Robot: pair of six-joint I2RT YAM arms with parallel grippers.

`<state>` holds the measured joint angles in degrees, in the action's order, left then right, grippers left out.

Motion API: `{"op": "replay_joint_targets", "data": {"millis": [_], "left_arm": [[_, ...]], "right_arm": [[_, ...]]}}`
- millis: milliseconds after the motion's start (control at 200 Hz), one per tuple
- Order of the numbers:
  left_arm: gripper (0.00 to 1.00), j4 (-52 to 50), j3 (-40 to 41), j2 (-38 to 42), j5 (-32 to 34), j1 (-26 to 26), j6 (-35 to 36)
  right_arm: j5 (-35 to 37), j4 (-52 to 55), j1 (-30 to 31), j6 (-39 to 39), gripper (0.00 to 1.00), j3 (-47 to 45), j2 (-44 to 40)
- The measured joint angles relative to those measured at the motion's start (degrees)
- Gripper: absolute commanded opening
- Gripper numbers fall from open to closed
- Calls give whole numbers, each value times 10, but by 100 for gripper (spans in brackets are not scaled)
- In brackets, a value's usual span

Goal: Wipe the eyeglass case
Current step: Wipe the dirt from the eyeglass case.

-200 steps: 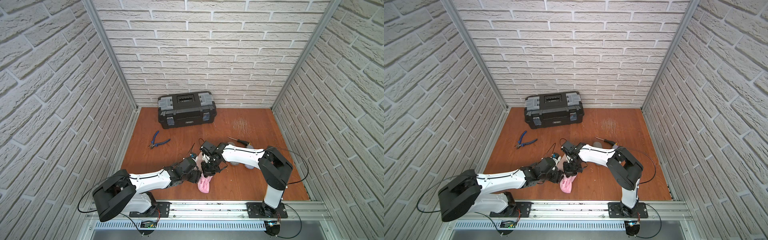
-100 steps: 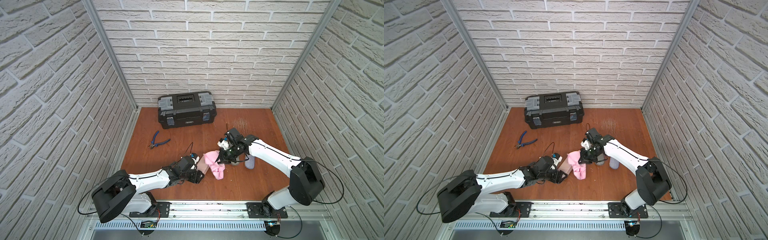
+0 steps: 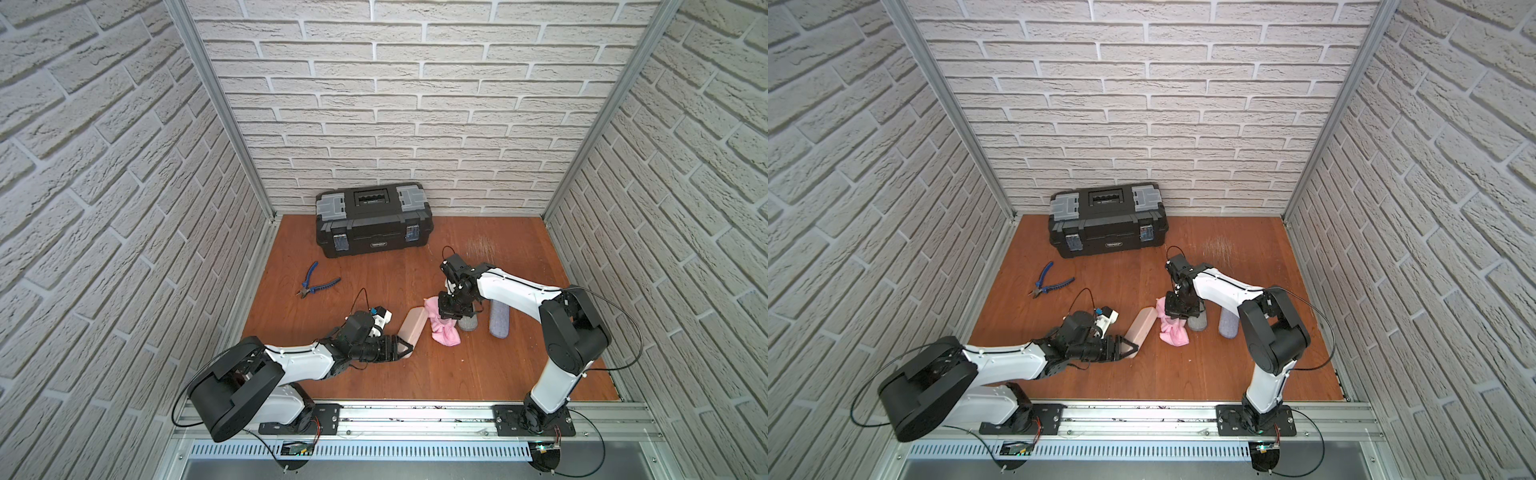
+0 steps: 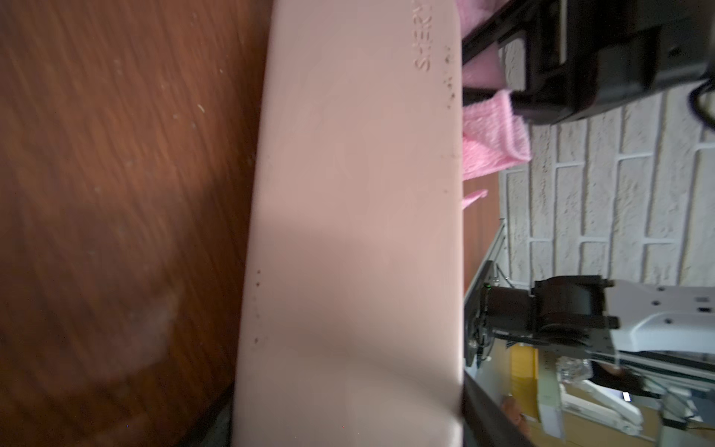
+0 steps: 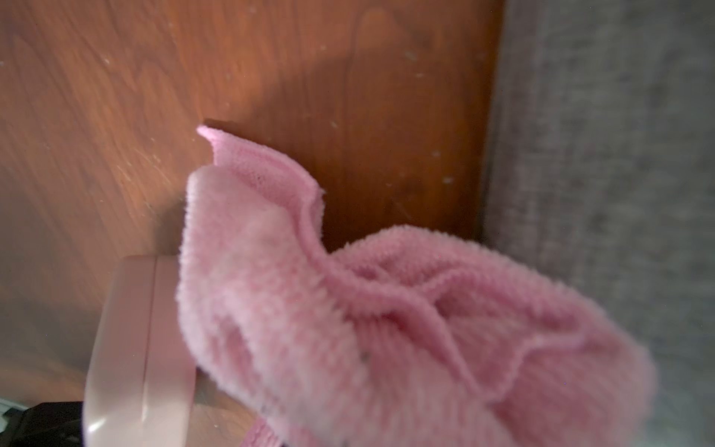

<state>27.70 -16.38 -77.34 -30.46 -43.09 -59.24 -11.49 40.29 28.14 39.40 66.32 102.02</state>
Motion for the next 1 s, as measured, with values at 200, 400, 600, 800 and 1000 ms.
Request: {"op": "replay_joint_targets", "data": {"millis": [200, 400, 600, 800, 1000], "left_arm": [[18, 113, 2, -85, -75, 40, -54], [16, 181, 2, -132, -113, 63, -97], [15, 186, 10, -137, -152, 80, -104], [15, 158, 12, -118, -153, 100, -98], [15, 97, 11, -80, -134, 106, -72]], "right_arm": [[-70, -91, 45, 24, 2, 1, 20], [-134, -166, 84, 27, 3, -16, 24], [-168, -200, 118, 33, 3, -68, 5], [-264, -138, 168, -5, 2, -128, -64], [-330, -31, 148, -96, 2, -113, -150]]}}
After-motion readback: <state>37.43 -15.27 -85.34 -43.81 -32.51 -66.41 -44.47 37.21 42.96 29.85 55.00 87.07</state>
